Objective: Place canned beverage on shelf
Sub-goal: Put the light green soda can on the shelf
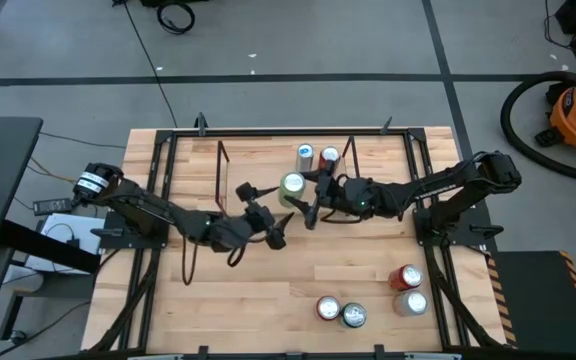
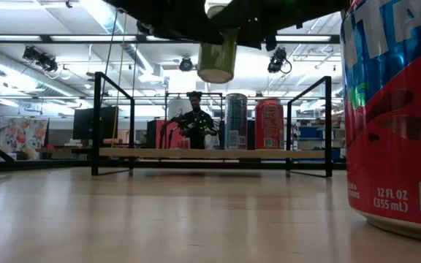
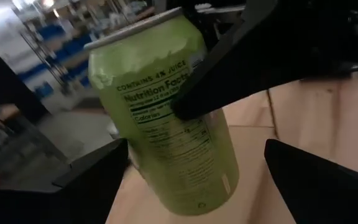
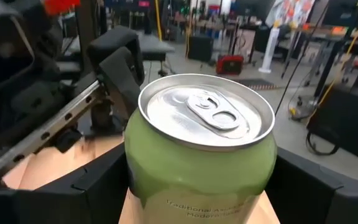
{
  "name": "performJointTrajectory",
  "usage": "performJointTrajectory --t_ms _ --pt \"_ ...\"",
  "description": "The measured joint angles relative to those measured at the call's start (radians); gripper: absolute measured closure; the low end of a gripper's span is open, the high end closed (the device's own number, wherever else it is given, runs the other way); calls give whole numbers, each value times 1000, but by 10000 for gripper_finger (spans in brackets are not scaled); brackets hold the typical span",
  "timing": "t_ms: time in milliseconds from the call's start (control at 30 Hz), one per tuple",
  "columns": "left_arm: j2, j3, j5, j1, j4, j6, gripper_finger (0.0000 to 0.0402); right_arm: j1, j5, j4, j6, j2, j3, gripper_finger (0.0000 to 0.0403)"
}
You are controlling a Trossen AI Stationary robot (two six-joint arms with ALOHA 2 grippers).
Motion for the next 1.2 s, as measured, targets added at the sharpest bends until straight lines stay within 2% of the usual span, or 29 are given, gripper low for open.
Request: performJointTrajectory --t_ms 167,467,700,833,933,1033,1200 --pt "0 0 45 -8 -118 -199 12 18 -2 -90 11 0 0 80" --pt "0 0 48 -46 -231 -412 12 23 -3 -237 5 0 0 80" --pt "9 0 46 -37 -380 -650 12 41 0 -135 -71 12 0 80" --pt "19 0 27 -51 -382 -675 13 50 -44 -28 -102 47 2 80" --pt "37 0 -39 -77 -381 -615 21 49 -85 10 -117 86 2 80" --pt "60 0 -62 -90 -386 -594 33 26 -125 54 -137 113 0 80" --pt "97 0 -64 -70 -388 -669 39 -33 -229 98 -127 126 2 80"
